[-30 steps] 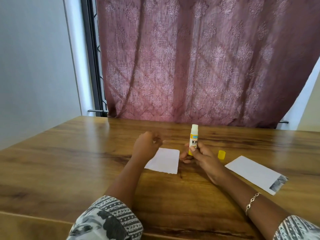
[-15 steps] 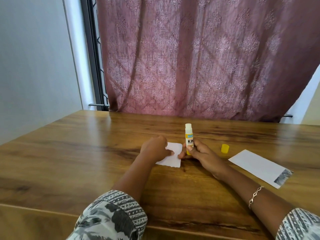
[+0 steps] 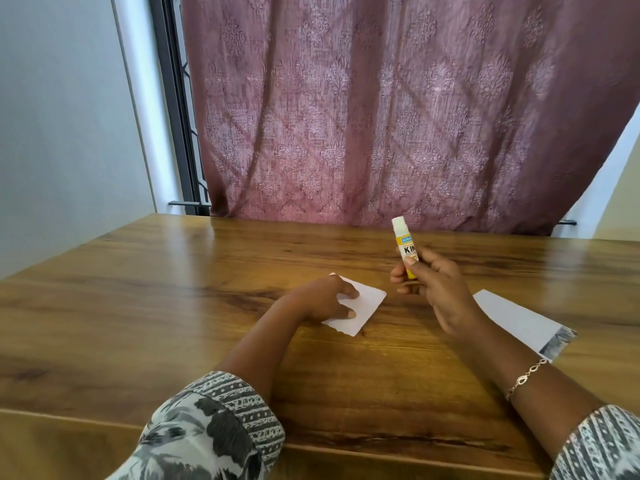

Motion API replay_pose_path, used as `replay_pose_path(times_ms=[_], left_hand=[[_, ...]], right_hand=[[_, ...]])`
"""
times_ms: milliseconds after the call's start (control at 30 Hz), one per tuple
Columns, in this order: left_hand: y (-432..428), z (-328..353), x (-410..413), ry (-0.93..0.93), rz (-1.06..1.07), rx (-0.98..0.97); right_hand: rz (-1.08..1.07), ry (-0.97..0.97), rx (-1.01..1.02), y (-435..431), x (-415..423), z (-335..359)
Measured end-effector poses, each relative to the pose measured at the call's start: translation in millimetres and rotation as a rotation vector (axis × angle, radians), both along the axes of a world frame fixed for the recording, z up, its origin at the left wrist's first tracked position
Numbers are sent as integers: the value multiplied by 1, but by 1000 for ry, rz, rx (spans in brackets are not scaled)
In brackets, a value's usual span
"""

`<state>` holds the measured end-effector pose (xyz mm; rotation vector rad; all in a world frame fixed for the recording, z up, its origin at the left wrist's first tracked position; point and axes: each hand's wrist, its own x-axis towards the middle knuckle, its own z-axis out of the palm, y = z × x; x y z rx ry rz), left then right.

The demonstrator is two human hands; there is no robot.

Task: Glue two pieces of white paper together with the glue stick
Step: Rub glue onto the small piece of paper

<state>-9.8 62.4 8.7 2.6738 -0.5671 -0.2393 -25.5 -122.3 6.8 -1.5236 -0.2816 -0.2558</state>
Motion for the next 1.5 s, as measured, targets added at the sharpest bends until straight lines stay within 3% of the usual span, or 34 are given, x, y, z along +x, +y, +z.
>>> replay_pose_path(times_ms=[267, 500, 633, 1000, 1500], left_hand=[[-10, 8, -1, 133, -283, -13], [-12, 3, 6, 7, -199, -6], [-13, -1, 4, -84, -169, 22], [-7, 0, 9, 3, -205, -61], [-8, -4, 11, 11, -176, -99]], right_hand=[[-136, -5, 143, -12, 2, 4], [-305, 7, 229, -10, 12, 1], [-196, 40, 57, 0, 18, -4], [-119, 73, -213, 1, 51, -14], [-222, 11, -534, -3, 61, -21]])
